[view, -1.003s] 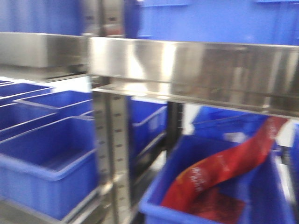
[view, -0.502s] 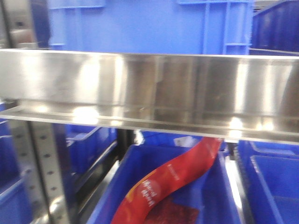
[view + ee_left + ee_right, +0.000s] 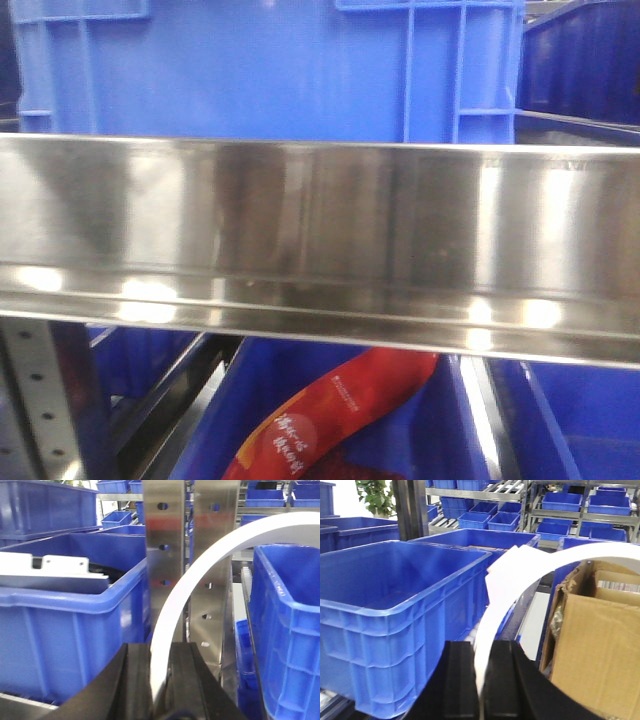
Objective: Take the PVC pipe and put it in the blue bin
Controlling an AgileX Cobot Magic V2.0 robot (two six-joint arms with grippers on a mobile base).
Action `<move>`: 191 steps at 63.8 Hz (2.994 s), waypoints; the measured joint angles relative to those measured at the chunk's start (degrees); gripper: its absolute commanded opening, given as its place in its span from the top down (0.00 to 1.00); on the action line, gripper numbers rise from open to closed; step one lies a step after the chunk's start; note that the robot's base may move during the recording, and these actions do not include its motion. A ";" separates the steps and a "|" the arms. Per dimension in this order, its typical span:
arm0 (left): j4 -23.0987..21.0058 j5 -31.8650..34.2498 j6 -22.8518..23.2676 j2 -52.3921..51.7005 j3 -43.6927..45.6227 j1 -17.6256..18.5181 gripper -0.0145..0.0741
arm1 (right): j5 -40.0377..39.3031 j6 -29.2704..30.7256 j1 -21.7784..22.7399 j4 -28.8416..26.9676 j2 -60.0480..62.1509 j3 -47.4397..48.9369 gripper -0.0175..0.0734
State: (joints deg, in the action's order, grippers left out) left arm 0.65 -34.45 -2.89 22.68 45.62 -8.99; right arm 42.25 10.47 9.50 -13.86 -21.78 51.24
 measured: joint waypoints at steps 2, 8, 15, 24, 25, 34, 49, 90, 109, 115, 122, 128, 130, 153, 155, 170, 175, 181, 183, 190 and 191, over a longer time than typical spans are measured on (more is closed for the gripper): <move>0.00 0.00 0.00 0.00 0.00 0.00 0.96 | 0.00 0.00 0.00 0.00 0.00 0.00 0.99; 0.00 0.00 0.00 0.00 0.00 0.00 0.96 | 0.00 0.00 0.00 0.00 0.00 0.00 0.99; 0.00 0.00 0.00 0.00 0.00 0.00 0.96 | 0.00 0.00 0.00 0.00 0.00 0.00 0.99; 0.00 0.00 0.00 0.00 0.00 0.00 0.96 | 0.00 0.00 0.00 0.00 0.00 0.00 0.99; 0.00 0.00 0.00 0.00 0.00 0.00 0.96 | 0.00 0.00 0.00 0.00 0.00 0.00 0.99; 0.00 0.00 0.00 0.00 0.00 0.00 0.96 | 0.00 0.00 0.00 0.00 0.00 0.00 0.99; 0.00 0.00 0.00 0.00 0.00 0.00 0.96 | 0.00 0.00 0.00 0.00 0.00 0.00 0.99; 0.00 0.00 0.00 0.00 0.00 0.00 0.96 | 0.00 0.00 0.00 0.00 0.00 0.00 0.99; 0.00 0.00 0.00 0.00 0.00 0.00 0.96 | 0.00 0.00 0.00 0.00 0.00 0.00 0.99; 0.00 0.00 0.00 0.00 0.00 0.00 0.96 | 0.00 0.00 0.00 0.00 0.00 0.00 0.99; 0.00 0.00 0.00 0.00 0.00 0.00 0.96 | 0.00 0.00 0.00 0.00 0.00 0.00 0.99; 0.00 0.00 0.00 0.00 0.00 0.00 0.96 | 0.00 0.00 0.00 0.00 0.00 0.00 0.99; 0.00 0.00 0.00 0.00 0.00 0.00 0.96 | 0.00 0.00 0.00 0.00 0.00 0.00 0.99; 0.00 0.00 0.00 0.00 0.00 0.00 0.96 | 0.00 0.00 0.00 0.00 0.00 0.00 0.99; 0.00 0.00 0.00 0.00 0.00 0.00 0.96 | 0.00 0.00 0.00 0.00 0.00 0.00 0.99; 0.00 0.78 0.00 0.00 0.00 0.00 0.96 | 0.00 0.00 0.00 0.00 0.00 0.00 0.99; 0.00 1.01 0.00 0.00 0.00 0.00 0.96 | 0.00 0.00 0.00 0.00 0.00 0.00 0.99; 0.00 2.20 0.00 0.00 0.00 0.00 0.96 | 0.00 0.00 0.00 0.00 0.00 0.00 0.99; 0.00 2.67 0.00 0.00 0.00 0.00 0.96 | 0.00 0.00 0.00 0.00 0.00 0.00 0.99; 0.00 3.98 0.00 0.00 0.00 0.00 0.96 | 0.00 0.00 0.00 -0.44 0.00 0.00 0.99; 0.00 4.14 0.00 0.00 0.00 0.00 0.96 | 0.00 0.00 0.00 -0.63 0.00 0.00 0.99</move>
State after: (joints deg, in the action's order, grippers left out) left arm 0.65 -30.31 -2.89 22.68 45.62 -8.99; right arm 42.25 10.47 9.50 -14.49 -21.78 51.24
